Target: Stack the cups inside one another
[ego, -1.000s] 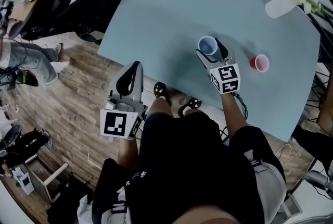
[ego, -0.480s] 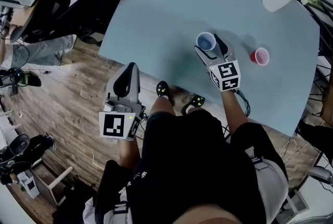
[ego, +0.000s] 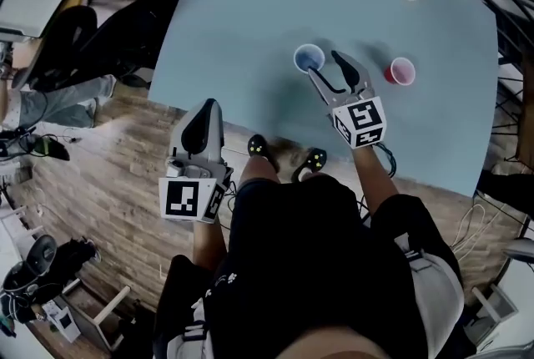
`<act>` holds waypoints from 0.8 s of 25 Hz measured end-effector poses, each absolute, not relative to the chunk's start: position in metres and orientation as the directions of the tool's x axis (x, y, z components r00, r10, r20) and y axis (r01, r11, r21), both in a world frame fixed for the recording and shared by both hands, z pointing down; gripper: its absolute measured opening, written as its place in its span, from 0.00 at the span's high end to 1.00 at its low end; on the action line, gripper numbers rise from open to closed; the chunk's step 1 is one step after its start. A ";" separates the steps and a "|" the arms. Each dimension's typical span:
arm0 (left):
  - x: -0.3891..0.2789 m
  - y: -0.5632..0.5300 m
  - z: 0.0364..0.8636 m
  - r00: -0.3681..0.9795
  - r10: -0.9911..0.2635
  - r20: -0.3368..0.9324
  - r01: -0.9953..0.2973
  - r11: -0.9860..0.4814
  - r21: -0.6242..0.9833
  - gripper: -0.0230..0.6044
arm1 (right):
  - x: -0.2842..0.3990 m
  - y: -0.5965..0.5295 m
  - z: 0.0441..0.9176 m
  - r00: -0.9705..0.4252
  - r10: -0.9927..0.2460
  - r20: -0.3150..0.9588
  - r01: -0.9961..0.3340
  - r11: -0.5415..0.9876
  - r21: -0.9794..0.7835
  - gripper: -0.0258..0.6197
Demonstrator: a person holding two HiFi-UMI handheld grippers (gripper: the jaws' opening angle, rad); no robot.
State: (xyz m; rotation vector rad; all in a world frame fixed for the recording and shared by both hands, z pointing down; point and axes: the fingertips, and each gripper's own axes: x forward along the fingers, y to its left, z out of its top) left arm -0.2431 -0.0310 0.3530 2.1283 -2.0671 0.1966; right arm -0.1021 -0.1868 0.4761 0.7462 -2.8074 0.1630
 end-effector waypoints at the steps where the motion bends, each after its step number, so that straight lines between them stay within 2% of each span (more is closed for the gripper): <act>1: -0.238 -0.034 0.354 0.046 -0.977 0.209 -0.999 -0.040 0.031 0.99 | -0.097 -0.186 0.471 -0.841 -0.487 0.236 -0.510 0.859 -0.047 0.57; 6: -0.212 -0.050 0.353 0.134 -0.971 0.197 -0.991 -0.129 0.036 0.99 | -0.063 -0.183 0.452 -0.810 -0.553 0.196 -0.570 0.820 -0.044 0.62; 8: -0.200 -0.057 0.353 0.170 -0.967 0.191 -0.985 -0.166 0.037 0.99 | -0.047 -0.181 0.447 -0.790 -0.585 0.186 -0.600 0.799 -0.038 0.68; 11: -0.185 -0.067 0.354 0.219 -0.958 0.182 -0.976 -0.215 0.043 0.99 | -0.024 -0.179 0.438 -0.770 -0.619 0.155 -0.632 0.773 -0.052 0.70; 16: -0.153 -0.086 0.357 0.306 -0.936 0.174 -0.952 -0.303 0.044 0.99 | 0.021 -0.171 0.425 -0.727 -0.680 0.098 -0.686 0.723 -0.078 0.82; 20: -0.127 -0.101 0.358 0.377 -0.911 0.166 -0.926 -0.374 0.052 0.99 | 0.056 -0.163 0.421 -0.671 -0.735 0.098 -0.741 0.667 -0.079 0.87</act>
